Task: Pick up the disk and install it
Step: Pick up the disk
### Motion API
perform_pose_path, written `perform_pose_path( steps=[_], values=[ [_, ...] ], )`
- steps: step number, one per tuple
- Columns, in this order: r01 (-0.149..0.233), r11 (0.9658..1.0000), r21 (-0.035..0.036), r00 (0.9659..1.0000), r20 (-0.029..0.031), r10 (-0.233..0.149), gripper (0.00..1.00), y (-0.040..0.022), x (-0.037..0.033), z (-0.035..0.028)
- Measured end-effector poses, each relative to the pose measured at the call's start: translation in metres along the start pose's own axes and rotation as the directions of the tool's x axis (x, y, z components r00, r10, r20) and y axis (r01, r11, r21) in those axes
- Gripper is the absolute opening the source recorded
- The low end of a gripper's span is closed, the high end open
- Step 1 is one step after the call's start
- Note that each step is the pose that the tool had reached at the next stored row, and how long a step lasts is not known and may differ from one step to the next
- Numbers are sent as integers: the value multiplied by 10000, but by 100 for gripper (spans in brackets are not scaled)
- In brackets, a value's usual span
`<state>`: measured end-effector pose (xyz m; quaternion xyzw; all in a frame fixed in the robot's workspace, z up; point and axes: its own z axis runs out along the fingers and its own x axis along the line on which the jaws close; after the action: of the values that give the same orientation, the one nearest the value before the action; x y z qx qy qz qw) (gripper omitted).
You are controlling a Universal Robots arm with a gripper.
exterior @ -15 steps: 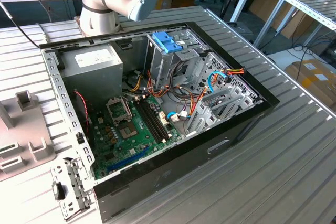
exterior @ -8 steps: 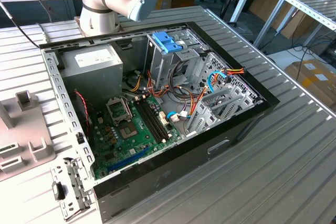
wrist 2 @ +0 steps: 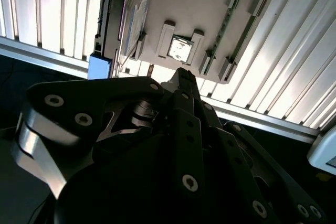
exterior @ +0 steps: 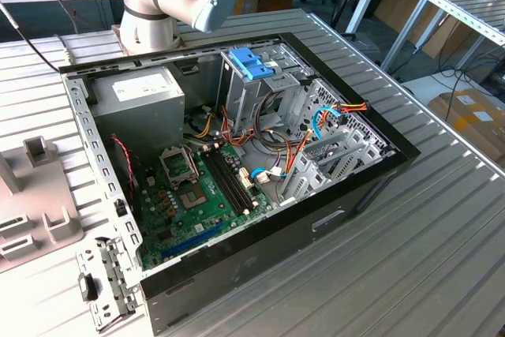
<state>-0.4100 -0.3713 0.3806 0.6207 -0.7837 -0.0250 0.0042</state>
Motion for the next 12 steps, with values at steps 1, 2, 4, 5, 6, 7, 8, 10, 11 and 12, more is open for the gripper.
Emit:
perform_pose_path(
  steps=[1,2,4,5,6,7,8,10,11,12],
  values=[
    [73,10000,-2,10000,-3,-73,11,0,0,0],
    [132,9999,-4,9999,-6,-132,11,0,0,0],
    [248,9997,-6,9997,-11,-248,11,0,0,0],
    [323,9995,-8,9995,-14,-323,11,0,0,1],
    [378,9993,-9,9993,-16,-378,11,0,0,1],
    [489,9988,-13,9988,-21,-489,11,0,0,1],
    [829,9966,-23,9966,-36,-829,11,0,0,1],
    [1585,9874,-45,9873,-68,-1585,11,0,0,2],
    [1720,9851,-49,9851,-73,-1720,11,0,0,3],
    [1854,9826,-54,9826,-78,-1854,11,0,0,3]
  ],
)
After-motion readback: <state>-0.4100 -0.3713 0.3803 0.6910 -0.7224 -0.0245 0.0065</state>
